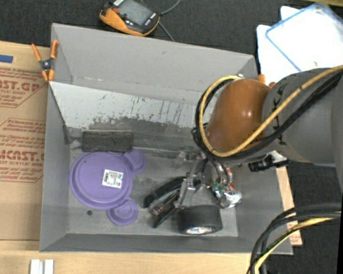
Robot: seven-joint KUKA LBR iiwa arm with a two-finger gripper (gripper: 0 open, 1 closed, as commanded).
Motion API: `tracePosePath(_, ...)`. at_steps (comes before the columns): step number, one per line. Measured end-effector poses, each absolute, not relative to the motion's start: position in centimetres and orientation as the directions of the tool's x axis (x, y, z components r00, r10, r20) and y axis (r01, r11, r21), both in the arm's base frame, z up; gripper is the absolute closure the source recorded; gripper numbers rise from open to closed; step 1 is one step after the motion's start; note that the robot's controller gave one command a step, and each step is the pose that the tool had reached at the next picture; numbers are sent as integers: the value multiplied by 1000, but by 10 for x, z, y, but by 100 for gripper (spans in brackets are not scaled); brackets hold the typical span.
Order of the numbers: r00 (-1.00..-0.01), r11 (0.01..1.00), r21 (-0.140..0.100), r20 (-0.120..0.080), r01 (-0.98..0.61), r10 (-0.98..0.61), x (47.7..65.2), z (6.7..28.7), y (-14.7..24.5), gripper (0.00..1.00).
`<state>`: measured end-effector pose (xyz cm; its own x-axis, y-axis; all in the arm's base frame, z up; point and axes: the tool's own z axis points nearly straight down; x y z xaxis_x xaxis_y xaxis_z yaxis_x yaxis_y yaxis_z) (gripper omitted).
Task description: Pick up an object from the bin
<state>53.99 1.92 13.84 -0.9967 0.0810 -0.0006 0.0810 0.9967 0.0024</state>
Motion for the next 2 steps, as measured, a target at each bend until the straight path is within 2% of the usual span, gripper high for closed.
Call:
tracePosePath(1,-991,991,-1,-5,132,132,533,130,3,0)
tracePosePath(2,-953,953,4,-4,302,302,545,128,16,0)
